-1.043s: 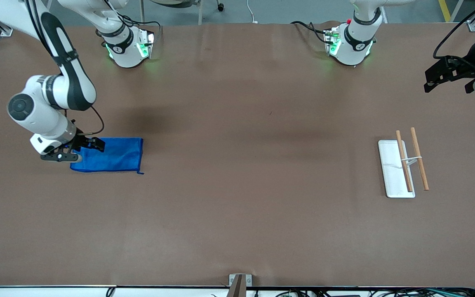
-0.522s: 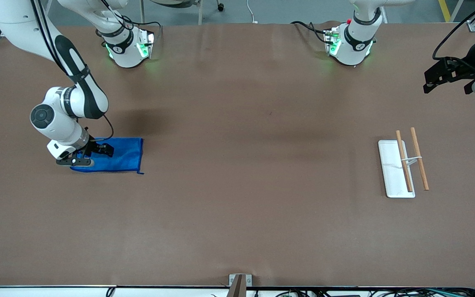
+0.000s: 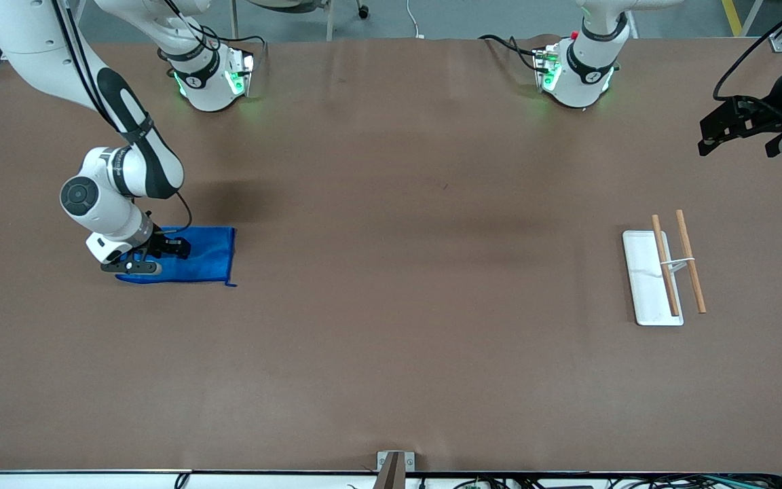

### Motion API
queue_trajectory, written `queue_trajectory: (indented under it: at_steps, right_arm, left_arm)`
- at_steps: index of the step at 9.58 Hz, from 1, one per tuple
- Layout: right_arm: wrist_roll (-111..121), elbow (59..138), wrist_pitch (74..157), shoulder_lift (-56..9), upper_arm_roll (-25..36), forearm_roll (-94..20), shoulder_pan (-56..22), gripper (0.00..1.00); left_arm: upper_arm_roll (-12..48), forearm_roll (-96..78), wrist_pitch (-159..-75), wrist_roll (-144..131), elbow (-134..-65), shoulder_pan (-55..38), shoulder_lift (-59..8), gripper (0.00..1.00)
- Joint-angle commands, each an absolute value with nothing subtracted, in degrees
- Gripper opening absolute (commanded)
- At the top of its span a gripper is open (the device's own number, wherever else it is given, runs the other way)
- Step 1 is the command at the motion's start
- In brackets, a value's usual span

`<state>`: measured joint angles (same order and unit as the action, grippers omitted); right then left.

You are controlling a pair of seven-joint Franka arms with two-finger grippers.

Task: Right arm passes towel to left arm to hang
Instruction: 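Close the right gripper on the towel edge and lift it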

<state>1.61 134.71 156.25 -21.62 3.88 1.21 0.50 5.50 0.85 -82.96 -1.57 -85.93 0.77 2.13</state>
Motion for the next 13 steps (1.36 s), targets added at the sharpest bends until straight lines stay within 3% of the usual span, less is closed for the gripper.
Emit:
queue_trajectory:
  at_steps: [1,2,4,5,8,11,13]
  right_arm:
    - [1.1,135.3,155.8,-21.9,4.0,1.4,0.4,0.00]
    - [1.2,134.2,153.3,-21.1,4.0,1.4,0.3,0.00]
    - [1.6,126.7,134.9,-16.9,4.0,1.4,0.2,0.00]
    - [1.7,120.3,124.1,-16.0,4.0,1.5,0.2,0.00]
    - [1.8,103.9,103.2,-15.4,3.9,1.6,-2.4,0.00]
    - [1.1,96.6,99.1,-15.6,2.1,-0.8,-5.0,0.00]
    - [1.1,96.0,100.2,-15.6,0.7,-14.2,-5.4,0.00]
  left_arm:
    - [5.9,1.0,-81.9,-0.8,-85.2,0.3,0.6,1.00]
    - [6.0,0.9,-81.9,-0.9,-84.8,0.3,0.0,1.00]
    - [6.0,0.9,-81.9,-0.8,-83.2,0.4,-0.9,1.00]
    - [6.0,1.1,-81.9,-0.8,-83.1,0.4,-0.9,1.00]
    - [6.1,0.8,-82.0,-0.7,-82.2,0.5,-2.2,1.00]
    - [6.2,-4.7,-81.8,-0.8,-82.6,-1.0,-2.4,1.00]
    - [6.3,-10.5,-85.1,-0.9,-83.2,-4.7,-5.6,1.00]
